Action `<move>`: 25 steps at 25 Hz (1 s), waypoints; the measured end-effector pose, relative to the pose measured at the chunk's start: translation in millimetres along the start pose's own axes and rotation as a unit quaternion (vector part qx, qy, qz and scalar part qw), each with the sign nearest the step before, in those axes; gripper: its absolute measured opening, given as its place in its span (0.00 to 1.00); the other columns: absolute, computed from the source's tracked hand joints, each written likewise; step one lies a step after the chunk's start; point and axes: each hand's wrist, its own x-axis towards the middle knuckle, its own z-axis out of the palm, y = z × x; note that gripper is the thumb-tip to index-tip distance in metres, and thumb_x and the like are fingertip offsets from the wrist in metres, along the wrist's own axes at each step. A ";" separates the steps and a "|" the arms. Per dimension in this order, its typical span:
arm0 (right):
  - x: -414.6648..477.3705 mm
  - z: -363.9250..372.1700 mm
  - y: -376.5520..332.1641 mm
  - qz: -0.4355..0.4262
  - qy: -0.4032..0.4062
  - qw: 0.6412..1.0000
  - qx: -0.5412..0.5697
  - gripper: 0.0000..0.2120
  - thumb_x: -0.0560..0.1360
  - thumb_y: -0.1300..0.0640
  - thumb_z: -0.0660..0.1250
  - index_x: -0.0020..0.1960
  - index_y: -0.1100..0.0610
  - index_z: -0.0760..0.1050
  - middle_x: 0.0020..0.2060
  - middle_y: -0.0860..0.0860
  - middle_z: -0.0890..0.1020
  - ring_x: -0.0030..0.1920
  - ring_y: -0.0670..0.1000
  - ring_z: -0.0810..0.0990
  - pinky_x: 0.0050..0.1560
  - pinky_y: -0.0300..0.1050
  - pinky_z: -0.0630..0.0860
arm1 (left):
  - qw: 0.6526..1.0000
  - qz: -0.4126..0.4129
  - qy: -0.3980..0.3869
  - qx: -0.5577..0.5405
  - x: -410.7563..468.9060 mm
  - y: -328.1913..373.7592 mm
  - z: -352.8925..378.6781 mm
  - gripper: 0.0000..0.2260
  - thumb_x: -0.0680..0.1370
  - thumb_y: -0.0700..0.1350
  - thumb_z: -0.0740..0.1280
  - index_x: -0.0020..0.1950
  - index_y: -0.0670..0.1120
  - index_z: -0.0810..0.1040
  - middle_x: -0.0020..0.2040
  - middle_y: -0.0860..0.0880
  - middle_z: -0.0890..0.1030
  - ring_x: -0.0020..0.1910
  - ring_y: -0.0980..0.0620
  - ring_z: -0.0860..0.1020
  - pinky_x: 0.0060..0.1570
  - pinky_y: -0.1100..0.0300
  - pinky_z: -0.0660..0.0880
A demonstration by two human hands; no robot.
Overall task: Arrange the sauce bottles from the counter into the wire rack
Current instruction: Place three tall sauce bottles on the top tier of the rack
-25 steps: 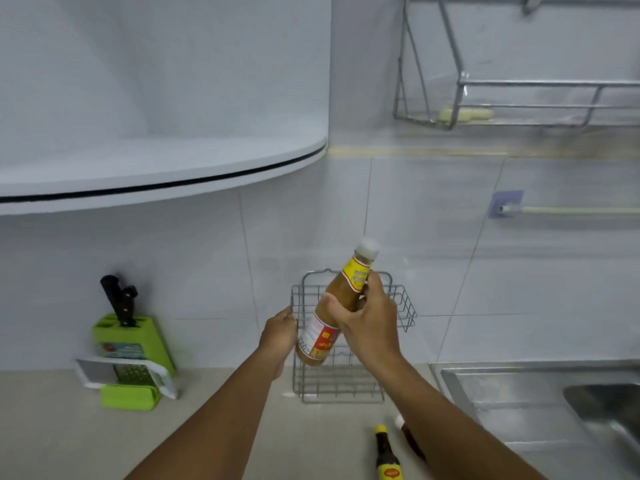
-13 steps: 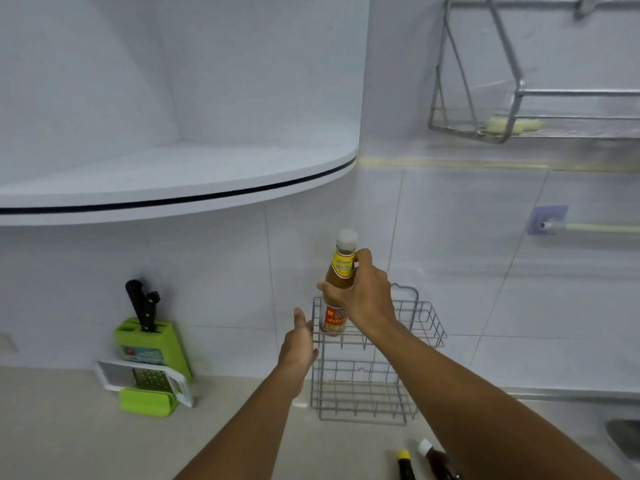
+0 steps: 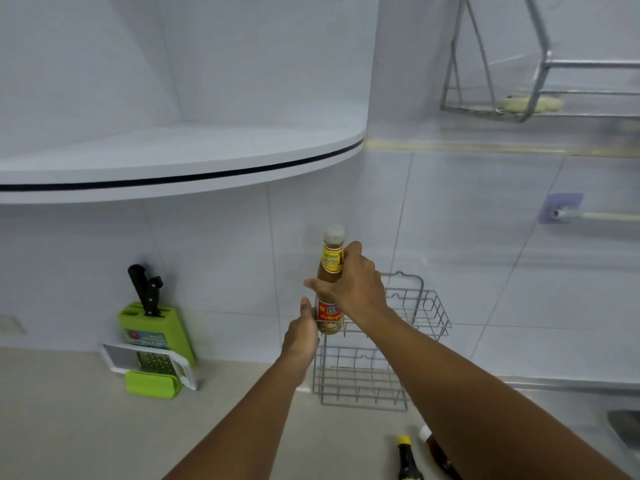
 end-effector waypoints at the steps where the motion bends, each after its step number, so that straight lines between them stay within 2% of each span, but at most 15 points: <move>1: -0.5 -2.5 3.4 -0.005 -0.019 1.000 0.017 0.37 0.64 0.37 0.81 0.60 0.53 0.66 0.53 0.52 0.81 0.51 0.54 0.83 0.51 0.53 0.84 | 1.000 -0.003 0.012 -0.011 -0.6 -1.2 1.1 0.25 0.82 0.60 0.46 0.64 0.52 0.77 0.68 0.45 0.77 0.67 0.46 0.74 0.73 0.43 0.66; 2: -0.3 -5.9 8.0 -0.010 -0.046 0.998 0.043 0.37 0.63 0.38 0.82 0.61 0.53 0.67 0.53 0.51 0.81 0.51 0.53 0.83 0.50 0.48 0.83 | 0.999 -0.011 0.032 -0.014 -2.9 -2.5 1.8 0.19 0.82 0.55 0.48 0.56 0.52 0.77 0.64 0.44 0.78 0.62 0.46 0.75 0.72 0.43 0.68; 3: -1.2 -11.1 13.5 -0.014 -0.076 0.994 0.075 0.36 0.64 0.41 0.82 0.62 0.54 0.69 0.52 0.50 0.80 0.50 0.51 0.82 0.48 0.41 0.82 | 0.998 -0.028 0.051 -0.003 -4.9 -4.7 2.9 0.15 0.82 0.50 0.50 0.52 0.50 0.76 0.58 0.43 0.78 0.57 0.46 0.75 0.70 0.44 0.71; 5: -4.9 -22.8 24.2 -0.009 -0.124 0.986 0.111 0.36 0.66 0.45 0.83 0.67 0.55 0.71 0.49 0.48 0.81 0.48 0.47 0.81 0.42 0.31 0.77 | 0.995 -0.078 0.035 0.058 -11.3 -11.3 7.2 0.14 0.80 0.44 0.53 0.60 0.41 0.74 0.50 0.42 0.76 0.48 0.46 0.74 0.66 0.47 0.75; 6: -6.4 -27.6 30.8 -0.005 -0.132 0.985 0.108 0.37 0.66 0.46 0.83 0.69 0.53 0.71 0.49 0.48 0.81 0.48 0.47 0.82 0.44 0.33 0.77 | 0.990 -0.106 -0.001 0.092 -14.0 -16.0 12.4 0.16 0.79 0.42 0.54 0.64 0.39 0.72 0.50 0.40 0.77 0.44 0.46 0.74 0.63 0.49 0.76; 8: -12.2 -35.5 46.8 -0.006 -0.116 0.988 0.099 0.32 0.69 0.51 0.80 0.70 0.52 0.73 0.50 0.50 0.82 0.49 0.48 0.82 0.50 0.41 0.80 | 0.977 -0.136 -0.076 0.144 -24.3 -22.8 29.2 0.16 0.77 0.40 0.56 0.63 0.39 0.71 0.48 0.40 0.77 0.40 0.47 0.74 0.55 0.53 0.80; 10: -26.6 -45.9 69.3 -0.010 -0.069 0.990 0.123 0.19 0.73 0.60 0.73 0.63 0.53 0.79 0.46 0.53 0.84 0.43 0.47 0.82 0.45 0.39 0.81 | 0.964 -0.127 -0.136 0.191 -35.9 -28.1 53.5 0.14 0.74 0.38 0.59 0.59 0.40 0.72 0.40 0.43 0.74 0.34 0.49 0.72 0.41 0.58 0.77; 12: -49.3 -56.5 98.6 -0.048 -0.032 0.991 0.119 0.11 0.73 0.66 0.66 0.51 0.57 0.83 0.37 0.55 0.84 0.34 0.47 0.80 0.37 0.37 0.79 | 0.945 -0.105 -0.167 0.263 -40.9 -41.2 78.4 0.10 0.69 0.40 0.62 0.49 0.41 0.73 0.37 0.43 0.72 0.33 0.47 0.71 0.40 0.57 0.72; 14: -77.0 -61.8 135.4 -0.100 -0.029 0.992 0.074 0.08 0.71 0.70 0.65 0.39 0.61 0.82 0.30 0.54 0.83 0.30 0.47 0.79 0.32 0.41 0.78 | 0.923 -0.095 -0.173 0.331 -39.7 -66.5 102.1 0.06 0.67 0.41 0.63 0.43 0.42 0.72 0.37 0.42 0.71 0.36 0.45 0.69 0.39 0.54 0.68; 16: -102.9 -57.7 178.4 -0.093 -0.058 0.994 0.022 0.09 0.69 0.70 0.63 0.33 0.62 0.78 0.27 0.52 0.81 0.29 0.51 0.80 0.30 0.48 0.78 | 0.906 -0.093 -0.178 0.373 -43.8 -93.2 123.4 0.03 0.69 0.40 0.63 0.40 0.43 0.70 0.36 0.42 0.69 0.35 0.46 0.68 0.37 0.54 0.64; 18: -125.7 -46.1 221.2 -0.025 -0.113 0.993 -0.024 0.09 0.70 0.67 0.62 0.36 0.61 0.80 0.33 0.52 0.85 0.35 0.54 0.83 0.37 0.51 0.82 | 0.898 -0.100 -0.167 0.395 -52.7 -114.9 137.5 0.03 0.73 0.38 0.63 0.40 0.42 0.69 0.35 0.43 0.69 0.32 0.46 0.69 0.32 0.58 0.63; 20: -150.1 -35.4 256.7 0.092 -0.193 0.974 -0.073 0.08 0.74 0.60 0.65 0.49 0.55 0.82 0.48 0.53 0.86 0.49 0.55 0.84 0.51 0.53 0.83 | 0.884 -0.111 -0.157 0.427 -53.4 -143.7 149.3 0.03 0.76 0.40 0.64 0.47 0.41 0.73 0.40 0.42 0.74 0.38 0.47 0.76 0.31 0.58 0.64; 22: -173.9 -24.2 289.7 0.167 -0.256 0.942 -0.139 0.17 0.76 0.52 0.67 0.64 0.51 0.75 0.60 0.54 0.80 0.62 0.56 0.79 0.61 0.52 0.78 | 0.876 -0.119 -0.156 0.441 -54.3 -171.1 160.1 0.08 0.76 0.45 0.66 0.50 0.41 0.76 0.43 0.43 0.77 0.43 0.46 0.77 0.37 0.57 0.70; 23: -183.7 -20.4 300.5 0.178 -0.276 0.928 -0.175 0.22 0.76 0.49 0.68 0.68 0.52 0.72 0.63 0.54 0.77 0.65 0.58 0.76 0.62 0.52 0.76 | 0.877 -0.122 -0.150 0.440 -54.9 -182.0 162.5 0.11 0.75 0.46 0.68 0.52 0.41 0.77 0.47 0.44 0.79 0.46 0.45 0.78 0.41 0.56 0.73; 25: -195.8 -12.9 315.5 0.187 -0.283 0.913 -0.227 0.27 0.74 0.45 0.70 0.68 0.54 0.69 0.63 0.55 0.75 0.65 0.59 0.75 0.59 0.52 0.74 | 0.884 -0.126 -0.117 0.435 -54.7 -200.8 168.1 0.19 0.72 0.50 0.70 0.58 0.42 0.76 0.57 0.42 0.77 0.55 0.42 0.79 0.49 0.54 0.77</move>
